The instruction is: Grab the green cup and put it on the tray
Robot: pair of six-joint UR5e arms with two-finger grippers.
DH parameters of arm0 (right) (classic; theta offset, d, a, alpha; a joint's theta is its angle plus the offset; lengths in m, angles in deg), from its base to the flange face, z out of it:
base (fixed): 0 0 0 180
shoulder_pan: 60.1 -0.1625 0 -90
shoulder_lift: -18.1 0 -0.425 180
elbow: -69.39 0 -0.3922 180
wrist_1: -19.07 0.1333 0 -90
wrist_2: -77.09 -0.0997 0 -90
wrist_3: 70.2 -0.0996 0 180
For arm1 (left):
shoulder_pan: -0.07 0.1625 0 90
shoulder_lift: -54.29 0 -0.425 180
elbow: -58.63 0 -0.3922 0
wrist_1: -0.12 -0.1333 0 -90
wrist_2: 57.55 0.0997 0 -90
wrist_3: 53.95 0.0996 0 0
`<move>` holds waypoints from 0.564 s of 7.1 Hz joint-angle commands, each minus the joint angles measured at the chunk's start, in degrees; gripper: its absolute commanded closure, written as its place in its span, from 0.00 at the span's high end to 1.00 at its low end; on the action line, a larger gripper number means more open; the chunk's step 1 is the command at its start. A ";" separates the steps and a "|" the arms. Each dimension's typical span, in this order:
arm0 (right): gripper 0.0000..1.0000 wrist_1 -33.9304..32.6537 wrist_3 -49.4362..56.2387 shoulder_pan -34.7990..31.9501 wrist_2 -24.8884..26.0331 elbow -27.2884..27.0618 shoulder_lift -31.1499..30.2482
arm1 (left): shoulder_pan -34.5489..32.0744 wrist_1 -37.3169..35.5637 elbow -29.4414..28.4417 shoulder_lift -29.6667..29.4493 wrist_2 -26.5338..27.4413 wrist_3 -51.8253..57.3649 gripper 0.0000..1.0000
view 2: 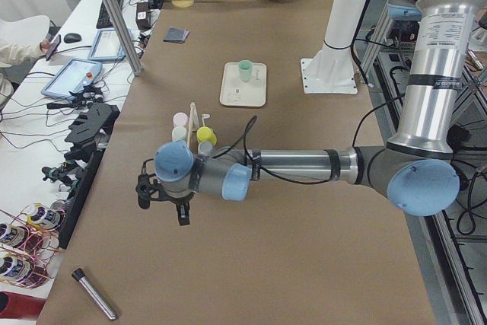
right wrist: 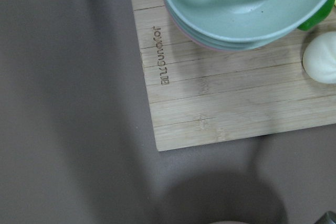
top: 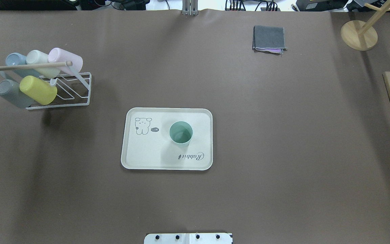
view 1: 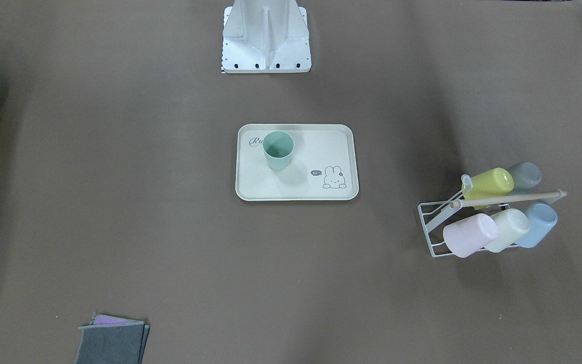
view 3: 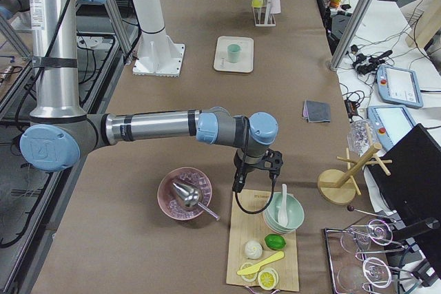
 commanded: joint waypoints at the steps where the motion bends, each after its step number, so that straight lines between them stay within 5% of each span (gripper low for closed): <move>1: 1.00 0.19 -0.04 0.00 0.08 -0.05 -0.04 | -0.45 2.88 -0.10 5.60 2.01 2.78 0.98; 4: 1.00 -0.08 -0.82 0.00 -0.09 0.04 -0.13 | 0.77 -2.95 4.53 3.95 2.80 2.61 0.98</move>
